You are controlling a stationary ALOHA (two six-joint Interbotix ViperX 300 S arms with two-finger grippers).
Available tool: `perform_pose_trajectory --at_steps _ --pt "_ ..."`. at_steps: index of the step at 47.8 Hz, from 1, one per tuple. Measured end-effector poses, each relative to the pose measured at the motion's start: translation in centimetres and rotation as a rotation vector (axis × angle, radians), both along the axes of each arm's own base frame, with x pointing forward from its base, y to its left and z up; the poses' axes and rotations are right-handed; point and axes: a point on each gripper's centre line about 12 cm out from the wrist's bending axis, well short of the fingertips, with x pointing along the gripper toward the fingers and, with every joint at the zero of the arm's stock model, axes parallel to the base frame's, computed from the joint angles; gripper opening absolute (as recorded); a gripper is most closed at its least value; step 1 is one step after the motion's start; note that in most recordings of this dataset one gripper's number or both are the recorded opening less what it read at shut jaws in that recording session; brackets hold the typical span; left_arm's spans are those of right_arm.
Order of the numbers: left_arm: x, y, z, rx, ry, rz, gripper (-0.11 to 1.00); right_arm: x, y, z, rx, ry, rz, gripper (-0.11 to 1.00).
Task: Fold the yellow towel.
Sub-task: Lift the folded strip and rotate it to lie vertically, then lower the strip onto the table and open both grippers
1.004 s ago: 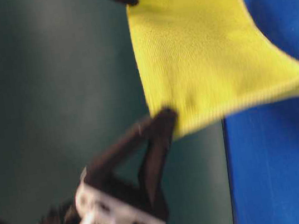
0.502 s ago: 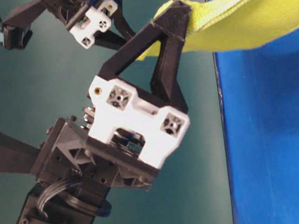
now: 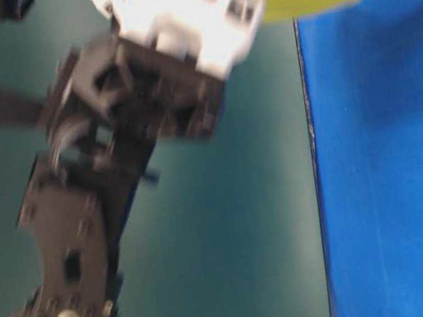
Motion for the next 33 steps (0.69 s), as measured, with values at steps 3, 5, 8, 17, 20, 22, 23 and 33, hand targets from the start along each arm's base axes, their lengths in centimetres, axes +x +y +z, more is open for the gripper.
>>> perform_pose_trajectory --at_steps 3,5,8,17,20,22,23,33 --pt "0.9 -0.1 -0.2 -0.001 -0.008 0.0 0.04 -0.8 0.3 -0.3 0.01 0.016 -0.011 0.03" --pt "1.2 -0.2 -0.3 -0.002 -0.014 0.0 0.04 -1.1 0.4 -0.6 0.015 0.027 -0.017 0.03" --pt "1.6 -0.2 -0.6 -0.002 -0.028 0.0 0.04 -1.3 0.4 -1.0 0.024 0.041 -0.02 0.03" --pt "1.0 -0.1 -2.6 -0.017 -0.005 0.008 0.04 0.0 -0.1 -3.1 0.052 0.069 -0.003 0.03" --pt "0.0 0.0 -3.8 -0.019 0.021 0.011 0.04 1.5 -0.4 -3.8 0.056 0.07 0.023 0.03" --pt "-0.8 0.1 -4.3 -0.023 0.031 0.014 0.04 2.5 -0.6 -4.2 0.061 0.07 0.038 0.03" --pt "-1.1 0.2 -4.5 -0.024 0.034 0.015 0.04 3.0 -0.6 -4.4 0.06 0.069 0.05 0.03" --pt "-6.1 0.3 -6.5 -0.109 0.081 0.045 0.04 8.5 -1.3 -6.5 0.066 0.068 0.123 0.03"
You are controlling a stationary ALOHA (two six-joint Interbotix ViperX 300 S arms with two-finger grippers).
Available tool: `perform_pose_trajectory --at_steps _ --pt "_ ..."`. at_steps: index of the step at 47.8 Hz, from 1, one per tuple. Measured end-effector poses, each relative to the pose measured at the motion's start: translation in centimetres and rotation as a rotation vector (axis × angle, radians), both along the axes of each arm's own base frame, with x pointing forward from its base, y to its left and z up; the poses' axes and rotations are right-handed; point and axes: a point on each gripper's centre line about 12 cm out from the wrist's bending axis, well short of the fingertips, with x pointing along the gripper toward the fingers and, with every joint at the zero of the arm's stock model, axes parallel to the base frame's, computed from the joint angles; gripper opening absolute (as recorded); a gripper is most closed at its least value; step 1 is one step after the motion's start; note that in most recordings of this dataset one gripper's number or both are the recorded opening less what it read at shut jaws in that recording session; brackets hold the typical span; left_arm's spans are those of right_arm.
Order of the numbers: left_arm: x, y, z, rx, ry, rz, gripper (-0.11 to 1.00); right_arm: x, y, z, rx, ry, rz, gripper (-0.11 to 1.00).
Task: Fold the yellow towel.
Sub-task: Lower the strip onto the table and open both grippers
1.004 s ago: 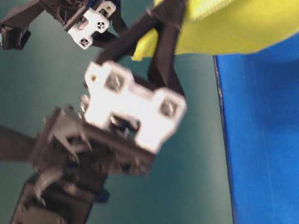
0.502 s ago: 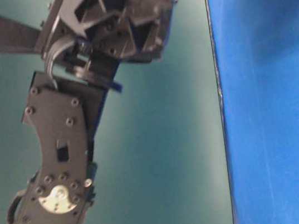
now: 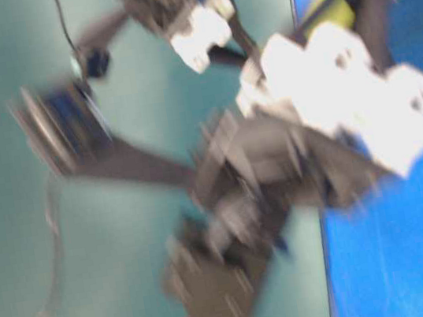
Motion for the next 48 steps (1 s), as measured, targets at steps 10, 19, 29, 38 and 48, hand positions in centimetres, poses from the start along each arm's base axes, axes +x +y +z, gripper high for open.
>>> perform_pose_trajectory --at_steps 10,19,29,38,48 --pt "-3.5 -0.1 -1.7 -0.033 0.073 0.009 0.04 3.0 -0.3 -1.2 0.002 0.011 0.034 0.03" --pt "-4.1 0.1 -2.1 -0.03 0.089 0.011 0.04 3.6 -0.3 -1.3 0.0 0.011 0.043 0.03" --pt "-4.1 0.0 -2.1 -0.029 0.089 0.008 0.04 3.7 0.1 -1.3 -0.023 0.025 0.076 0.03" --pt "-4.1 0.0 -2.1 -0.029 0.089 0.008 0.08 3.9 0.4 -1.3 -0.035 0.031 0.093 0.11" --pt "-4.0 -0.2 -2.0 -0.027 0.086 0.002 0.68 3.8 0.3 -1.3 -0.04 0.032 0.095 0.65"
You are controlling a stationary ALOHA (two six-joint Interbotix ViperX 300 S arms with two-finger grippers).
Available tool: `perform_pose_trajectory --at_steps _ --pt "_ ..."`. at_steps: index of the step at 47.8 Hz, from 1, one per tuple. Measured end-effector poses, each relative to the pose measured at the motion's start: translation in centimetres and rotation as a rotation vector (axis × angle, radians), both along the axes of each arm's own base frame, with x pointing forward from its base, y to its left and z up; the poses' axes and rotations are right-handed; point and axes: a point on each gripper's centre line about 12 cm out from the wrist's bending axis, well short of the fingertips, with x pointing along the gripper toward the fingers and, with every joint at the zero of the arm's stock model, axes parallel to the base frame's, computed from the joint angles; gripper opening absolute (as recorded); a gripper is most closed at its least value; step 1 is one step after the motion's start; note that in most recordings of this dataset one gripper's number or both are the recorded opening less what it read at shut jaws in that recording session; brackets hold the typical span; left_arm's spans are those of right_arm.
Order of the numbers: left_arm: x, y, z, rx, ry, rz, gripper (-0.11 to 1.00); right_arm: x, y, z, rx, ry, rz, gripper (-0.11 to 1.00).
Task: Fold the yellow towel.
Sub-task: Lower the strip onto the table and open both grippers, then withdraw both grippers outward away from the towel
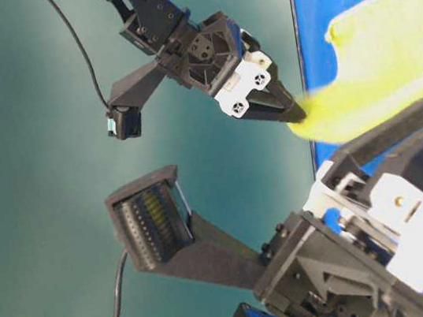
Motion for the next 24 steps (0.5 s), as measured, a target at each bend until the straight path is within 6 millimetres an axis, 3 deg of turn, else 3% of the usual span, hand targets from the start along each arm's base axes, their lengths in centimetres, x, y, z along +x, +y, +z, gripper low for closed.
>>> perform_pose_trajectory --at_steps 4,17,24 --pt "-0.1 0.1 0.0 0.001 0.006 0.001 0.83 0.0 0.0 0.0 -0.002 0.003 0.002 0.63" --pt "-1.8 0.4 2.1 -0.002 0.07 0.008 0.79 -0.7 0.3 0.6 -0.002 0.005 -0.003 0.62" --pt "-3.8 0.1 5.5 -0.021 0.07 0.0 0.77 -2.0 2.3 2.9 -0.016 -0.008 0.017 0.62"
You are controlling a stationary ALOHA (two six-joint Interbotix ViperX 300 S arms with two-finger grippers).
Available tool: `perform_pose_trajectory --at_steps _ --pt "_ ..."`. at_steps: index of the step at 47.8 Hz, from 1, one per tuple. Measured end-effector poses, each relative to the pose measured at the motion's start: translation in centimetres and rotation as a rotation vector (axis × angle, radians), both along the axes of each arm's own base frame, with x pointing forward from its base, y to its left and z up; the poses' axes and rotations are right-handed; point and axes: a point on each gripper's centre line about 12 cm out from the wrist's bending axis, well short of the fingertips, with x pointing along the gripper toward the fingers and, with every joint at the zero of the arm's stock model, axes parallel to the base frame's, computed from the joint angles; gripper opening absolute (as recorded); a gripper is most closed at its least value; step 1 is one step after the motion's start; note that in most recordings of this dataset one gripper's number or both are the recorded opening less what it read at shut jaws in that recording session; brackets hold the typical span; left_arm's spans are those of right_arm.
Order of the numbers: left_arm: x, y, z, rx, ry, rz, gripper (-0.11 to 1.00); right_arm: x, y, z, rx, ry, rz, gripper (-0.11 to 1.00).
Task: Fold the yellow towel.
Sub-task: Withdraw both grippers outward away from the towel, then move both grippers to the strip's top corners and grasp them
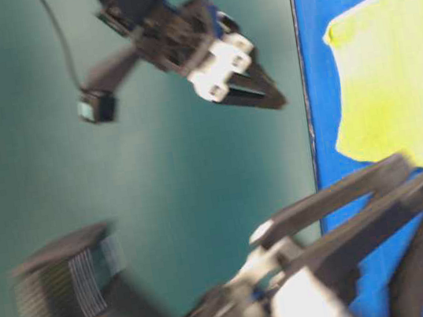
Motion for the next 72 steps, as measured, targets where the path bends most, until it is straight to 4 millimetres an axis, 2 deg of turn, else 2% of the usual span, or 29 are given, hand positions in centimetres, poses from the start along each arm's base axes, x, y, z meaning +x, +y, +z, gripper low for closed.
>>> perform_pose_trajectory --at_steps 6,13,20,29,33,38,50,59,65,72 --pt "-2.0 -0.4 3.9 -0.003 -0.088 -0.028 0.77 -1.4 2.9 2.2 -0.012 -0.034 0.046 0.62" --pt "-4.1 1.2 5.9 0.006 -0.16 -0.004 0.76 -3.3 5.7 4.1 -0.032 -0.09 0.107 0.62" --pt "-6.6 4.9 6.3 0.034 -0.231 0.084 0.76 -5.9 8.0 4.9 -0.033 -0.165 0.151 0.62" --pt "-10.7 8.3 6.6 0.059 -0.335 0.192 0.76 -9.2 9.2 5.4 -0.047 -0.279 0.166 0.62" --pt "-12.2 9.1 6.1 0.061 -0.373 0.227 0.76 -10.4 9.7 5.1 -0.048 -0.32 0.177 0.62" --pt "-13.2 9.6 5.3 0.054 -0.394 0.253 0.76 -11.0 10.0 4.3 -0.035 -0.335 0.177 0.62" --pt "-12.6 9.7 4.7 0.05 -0.381 0.255 0.76 -11.0 9.8 4.0 -0.025 -0.332 0.165 0.62" --pt "-10.9 10.2 4.7 0.053 -0.369 0.265 0.76 -10.7 8.6 4.1 -0.024 -0.328 0.119 0.62" --pt "-9.5 12.2 4.9 0.072 -0.364 0.323 0.76 -9.9 6.4 4.4 -0.034 -0.297 0.053 0.62" --pt "-7.6 15.6 4.5 0.089 -0.325 0.412 0.76 -8.8 3.5 3.3 -0.022 -0.191 -0.031 0.62"
